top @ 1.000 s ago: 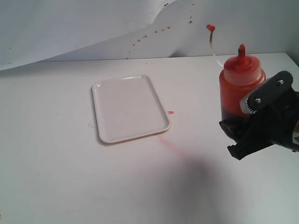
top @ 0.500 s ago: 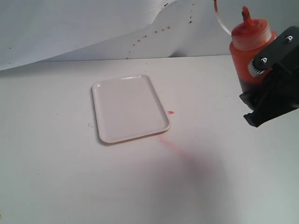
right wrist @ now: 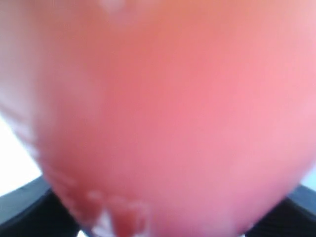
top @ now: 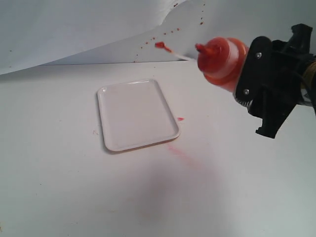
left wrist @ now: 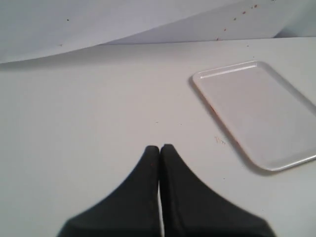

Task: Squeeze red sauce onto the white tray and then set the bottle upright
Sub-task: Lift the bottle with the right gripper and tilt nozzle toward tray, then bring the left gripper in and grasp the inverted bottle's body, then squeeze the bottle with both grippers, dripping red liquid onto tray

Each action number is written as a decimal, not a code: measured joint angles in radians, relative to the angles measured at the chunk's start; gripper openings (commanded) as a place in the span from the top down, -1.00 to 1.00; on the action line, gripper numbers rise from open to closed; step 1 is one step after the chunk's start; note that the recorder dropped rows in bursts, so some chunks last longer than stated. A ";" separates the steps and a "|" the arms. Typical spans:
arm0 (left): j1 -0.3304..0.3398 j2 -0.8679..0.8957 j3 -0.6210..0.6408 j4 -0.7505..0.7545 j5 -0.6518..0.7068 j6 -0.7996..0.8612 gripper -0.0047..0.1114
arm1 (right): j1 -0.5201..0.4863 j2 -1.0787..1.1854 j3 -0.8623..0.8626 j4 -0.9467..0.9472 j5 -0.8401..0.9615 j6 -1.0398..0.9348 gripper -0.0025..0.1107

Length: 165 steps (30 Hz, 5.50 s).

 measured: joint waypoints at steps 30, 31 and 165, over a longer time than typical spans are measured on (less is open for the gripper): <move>0.000 0.495 -0.320 -0.826 0.343 0.853 0.85 | 0.136 0.121 -0.110 -0.930 0.113 0.106 0.96; 0.000 0.514 -0.332 -0.853 0.364 0.891 0.83 | 0.148 0.121 -0.110 -0.930 0.125 0.095 0.96; -0.263 1.361 -0.827 -1.452 0.428 1.871 -0.23 | 0.333 0.533 -0.484 -0.928 0.216 -0.282 0.96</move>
